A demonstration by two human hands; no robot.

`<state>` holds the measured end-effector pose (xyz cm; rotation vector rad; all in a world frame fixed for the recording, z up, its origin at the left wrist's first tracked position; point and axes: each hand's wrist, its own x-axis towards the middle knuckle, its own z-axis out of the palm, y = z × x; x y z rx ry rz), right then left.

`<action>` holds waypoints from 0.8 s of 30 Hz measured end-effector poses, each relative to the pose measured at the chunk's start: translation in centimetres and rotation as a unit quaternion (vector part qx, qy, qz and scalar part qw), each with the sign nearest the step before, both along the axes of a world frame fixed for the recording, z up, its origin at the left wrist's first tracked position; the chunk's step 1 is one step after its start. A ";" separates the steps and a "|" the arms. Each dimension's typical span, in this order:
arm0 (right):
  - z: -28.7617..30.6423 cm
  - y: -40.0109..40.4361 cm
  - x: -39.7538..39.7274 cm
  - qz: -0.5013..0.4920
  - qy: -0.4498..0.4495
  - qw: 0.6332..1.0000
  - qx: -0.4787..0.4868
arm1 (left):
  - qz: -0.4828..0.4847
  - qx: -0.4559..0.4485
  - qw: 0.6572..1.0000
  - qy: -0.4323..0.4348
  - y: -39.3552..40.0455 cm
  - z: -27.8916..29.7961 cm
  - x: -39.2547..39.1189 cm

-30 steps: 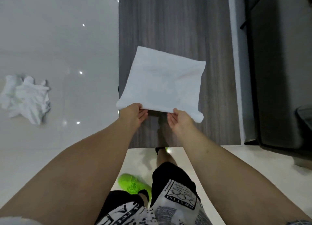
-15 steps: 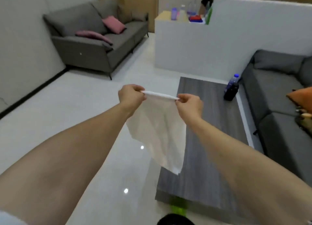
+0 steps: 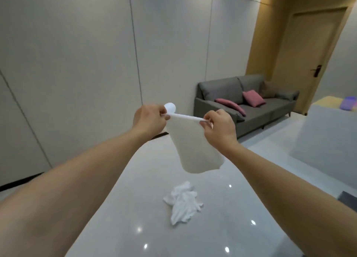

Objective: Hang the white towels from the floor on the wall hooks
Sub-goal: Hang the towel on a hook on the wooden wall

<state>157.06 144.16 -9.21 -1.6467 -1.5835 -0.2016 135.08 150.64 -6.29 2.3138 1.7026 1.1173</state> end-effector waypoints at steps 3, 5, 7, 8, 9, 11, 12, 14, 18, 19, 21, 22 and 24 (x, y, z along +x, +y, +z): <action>2.7 6.0 -5.0 0.090 0.014 0.996 0.023 | 0.073 0.034 0.996 0.032 2.5 2.7 -5.5; 4.3 9.4 -8.7 0.161 0.037 0.986 0.011 | 0.117 0.049 0.991 0.032 3.7 4.5 -9.2; 5.7 12.3 -12.7 0.228 0.067 0.971 0.003 | 0.159 0.061 0.985 0.027 4.2 6.1 -13.2; 6.2 13.5 -14.9 0.264 0.080 0.961 0.004 | 0.181 0.062 0.981 0.028 4.2 6.7 -15.3; 6.7 14.5 -17.2 0.298 0.089 0.950 0.005 | 0.202 0.059 0.977 0.030 4.0 7.3 -17.5; 7.6 15.9 -22.0 0.359 0.094 0.929 0.003 | 0.246 0.037 0.968 0.028 3.0 8.0 -22.1; 8.0 16.3 -24.5 0.386 0.091 0.918 -0.001 | 0.270 0.027 0.962 0.024 2.3 8.2 -24.5; 8.5 16.7 -29.8 0.438 0.085 0.895 -0.009 | 0.317 0.018 0.948 0.017 0.4 8.3 -29.2; 8.6 15.6 -40.9 0.522 0.080 0.849 -0.012 | 0.397 0.024 0.917 -0.010 -5.2 7.6 -38.1; 8.5 15.0 -43.8 0.539 0.077 0.839 -0.010 | 0.412 0.028 0.911 -0.020 -6.8 7.4 -40.3; 8.4 13.1 -50.1 0.575 0.069 0.815 -0.002 | 0.446 0.040 0.894 -0.033 -10.4 7.0 -45.0; 8.4 12.1 -52.8 0.590 0.068 0.805 0.001 | 0.458 0.047 0.887 -0.037 -12.0 6.9 -47.0; 8.4 10.0 -58.4 0.617 0.066 0.784 0.009 | 0.484 0.052 0.873 -0.044 -15.1 6.8 -51.3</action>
